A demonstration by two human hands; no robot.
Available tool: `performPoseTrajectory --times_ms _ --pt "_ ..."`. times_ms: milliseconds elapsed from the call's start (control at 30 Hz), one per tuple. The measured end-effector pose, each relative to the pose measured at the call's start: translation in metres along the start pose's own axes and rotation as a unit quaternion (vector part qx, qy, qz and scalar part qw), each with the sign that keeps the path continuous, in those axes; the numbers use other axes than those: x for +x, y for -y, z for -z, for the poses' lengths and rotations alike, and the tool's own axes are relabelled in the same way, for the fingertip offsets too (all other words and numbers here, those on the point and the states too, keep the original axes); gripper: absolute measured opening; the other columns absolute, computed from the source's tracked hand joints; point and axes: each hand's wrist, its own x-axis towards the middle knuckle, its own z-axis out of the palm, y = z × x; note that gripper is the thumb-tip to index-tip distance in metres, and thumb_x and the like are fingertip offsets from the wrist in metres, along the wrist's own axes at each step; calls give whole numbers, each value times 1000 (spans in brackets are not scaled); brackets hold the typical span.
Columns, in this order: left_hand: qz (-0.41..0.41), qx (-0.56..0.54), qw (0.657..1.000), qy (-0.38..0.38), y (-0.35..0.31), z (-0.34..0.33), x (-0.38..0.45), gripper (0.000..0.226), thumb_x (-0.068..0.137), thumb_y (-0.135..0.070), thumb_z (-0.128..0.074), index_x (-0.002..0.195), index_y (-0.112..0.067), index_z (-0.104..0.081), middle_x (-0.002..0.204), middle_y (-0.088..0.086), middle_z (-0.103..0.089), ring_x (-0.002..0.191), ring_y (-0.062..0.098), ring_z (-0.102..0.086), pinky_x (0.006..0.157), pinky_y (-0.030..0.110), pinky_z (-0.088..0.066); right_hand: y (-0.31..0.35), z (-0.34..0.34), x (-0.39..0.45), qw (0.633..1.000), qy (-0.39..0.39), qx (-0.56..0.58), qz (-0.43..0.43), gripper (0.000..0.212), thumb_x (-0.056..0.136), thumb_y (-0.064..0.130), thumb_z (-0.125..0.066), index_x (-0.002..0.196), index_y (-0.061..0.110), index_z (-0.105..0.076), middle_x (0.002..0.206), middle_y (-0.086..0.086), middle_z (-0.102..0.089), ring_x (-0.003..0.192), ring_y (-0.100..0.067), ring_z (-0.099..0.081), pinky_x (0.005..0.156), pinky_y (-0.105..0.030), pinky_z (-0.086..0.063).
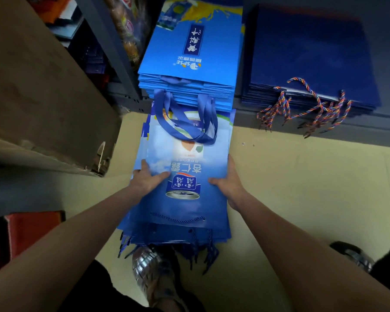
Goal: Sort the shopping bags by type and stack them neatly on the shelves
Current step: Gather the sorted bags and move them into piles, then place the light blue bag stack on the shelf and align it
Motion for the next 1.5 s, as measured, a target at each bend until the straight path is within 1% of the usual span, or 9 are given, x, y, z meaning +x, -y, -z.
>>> performPoseTrajectory --times_ms 400,500,600,867,1000,1067,1200,1300,1500 --pt "-176 173 964 101 -38 -84 -42 93 72 -65 -58 148 -32 -15 153 4 -21 139 33 -20 112 47 -22 -29 142 -46 990 -134 12 -33 81 75 -20 -54 139 25 -33 131 -7 -52 115 -29 -54 94 -51 -47" --pt "-200 167 960 103 -51 -101 -47 83 82 -56 -61 148 -27 -19 152 7 -24 139 31 -20 112 39 -18 -31 173 -56 990 -132 12 -44 73 75 -24 -49 135 16 -35 125 -8 -53 109 -28 -54 74 -32 -56" --pt "-190 109 971 97 -63 -119 -53 85 85 -42 -63 149 -17 -12 153 13 -20 140 31 -18 112 34 -16 -29 183 -58 992 -106 20 -62 72 76 -24 -51 134 15 -34 122 -9 -53 101 -25 -55 53 -17 -54" --pt "-97 -24 991 92 -89 -162 -71 85 89 -41 -58 150 -18 -4 155 9 -17 140 33 -21 113 41 -23 -14 189 -73 991 -90 44 -93 64 90 -11 -43 141 25 -29 119 -11 -59 88 -28 -64 57 -33 -55" --pt "-33 -175 973 148 -92 -156 -88 47 94 -34 -52 133 -11 -37 123 9 -54 98 23 -55 75 25 -43 6 199 -90 994 -93 12 -53 69 88 -15 -37 137 33 -34 109 -9 -64 83 -27 -65 62 -35 -58" --pt "-19 -182 965 188 -93 -153 -104 31 96 -37 -47 119 -16 -43 98 3 -56 79 17 -54 60 22 -42 14 203 -101 994 -92 -54 -21 73 86 -13 -36 144 32 -31 117 -10 -64 96 -32 -65 77 -44 -56" --pt "-14 -185 957 225 -90 -158 -128 41 94 -47 -45 123 -20 -32 107 -1 -48 101 24 -54 76 30 -37 35 209 -124 966 -80 -238 64 73 85 -11 -41 146 26 -29 134 -9 -54 116 -29 -55 94 -25 -45" --pt "-18 -206 952 226 -94 -160 -149 52 92 -49 -48 132 -21 -26 124 2 -47 108 27 -53 81 34 -39 61 214 -140 943 -57 -305 123 73 84 -13 -44 147 20 -26 144 -3 -43 120 -19 -48 88 -8 -30" --pt "-104 -249 934 233 -132 -161 -184 54 94 -44 -46 142 -29 -24 147 0 -34 133 31 -36 107 43 -30 125 264 -169 909 -53 -345 227 74 82 -10 -49 142 30 -35 120 -7 -58 97 -18 -54 90 -30 -45"
